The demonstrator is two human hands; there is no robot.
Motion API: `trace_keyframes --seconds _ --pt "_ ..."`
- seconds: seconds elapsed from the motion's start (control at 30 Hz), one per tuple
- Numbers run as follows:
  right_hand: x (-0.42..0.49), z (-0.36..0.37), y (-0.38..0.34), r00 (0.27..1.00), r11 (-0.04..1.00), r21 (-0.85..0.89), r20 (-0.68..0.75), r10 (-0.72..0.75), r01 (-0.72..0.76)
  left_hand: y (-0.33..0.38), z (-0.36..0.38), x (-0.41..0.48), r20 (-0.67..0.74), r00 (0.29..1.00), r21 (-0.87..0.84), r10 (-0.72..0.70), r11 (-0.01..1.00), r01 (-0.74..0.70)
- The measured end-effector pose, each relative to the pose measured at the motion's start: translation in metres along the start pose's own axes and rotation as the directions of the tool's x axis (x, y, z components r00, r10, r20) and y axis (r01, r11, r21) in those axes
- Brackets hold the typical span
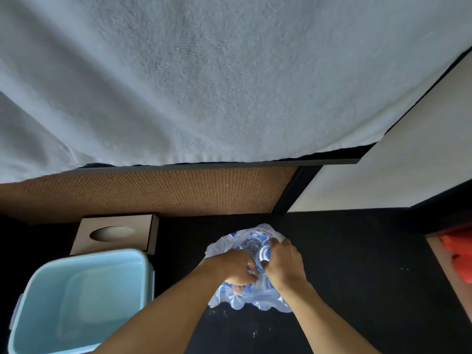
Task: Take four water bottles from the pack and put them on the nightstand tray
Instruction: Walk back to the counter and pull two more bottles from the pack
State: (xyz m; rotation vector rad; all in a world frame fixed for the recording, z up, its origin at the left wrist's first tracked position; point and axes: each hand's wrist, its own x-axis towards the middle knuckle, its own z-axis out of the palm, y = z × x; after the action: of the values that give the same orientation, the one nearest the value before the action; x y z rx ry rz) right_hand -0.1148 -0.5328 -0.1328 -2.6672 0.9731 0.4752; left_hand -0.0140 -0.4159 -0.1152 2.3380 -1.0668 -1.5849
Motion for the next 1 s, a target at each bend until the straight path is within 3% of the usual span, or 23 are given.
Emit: trace_keyframes --seconds 0.1,0.2,0.37,0.63,0.83,1.0 --pt "-0.001 0.009 0.000 1.000 0.998 -0.060 -0.013 0.004 -0.005 0.002 0.009 0.003 -0.042 0.999 0.099 -0.017 0.995 0.021" --pt "0.000 0.016 0.003 0.999 0.998 -0.060 -0.040 0.001 -0.004 0.004 0.022 0.006 -0.171 0.985 0.183 -0.015 0.982 0.047" --pt "0.000 0.025 0.006 0.996 0.996 0.077 -0.069 0.060 -0.054 0.001 0.039 0.012 -0.332 0.943 0.341 -0.022 0.929 0.141" --pt "-0.007 0.017 0.024 0.981 0.954 0.298 -0.178 0.075 -0.019 -0.016 0.034 -0.002 -0.551 0.833 0.113 -0.045 0.985 0.128" --pt "-0.033 -0.037 0.027 0.912 0.825 0.542 -0.401 0.088 0.159 0.013 -0.010 -0.054 -0.711 0.696 0.085 0.098 0.995 -0.052" --pt "-0.065 -0.109 0.035 0.866 0.589 0.751 -0.472 0.164 0.298 0.075 -0.056 -0.106 -0.801 0.503 0.154 0.324 0.924 -0.351"
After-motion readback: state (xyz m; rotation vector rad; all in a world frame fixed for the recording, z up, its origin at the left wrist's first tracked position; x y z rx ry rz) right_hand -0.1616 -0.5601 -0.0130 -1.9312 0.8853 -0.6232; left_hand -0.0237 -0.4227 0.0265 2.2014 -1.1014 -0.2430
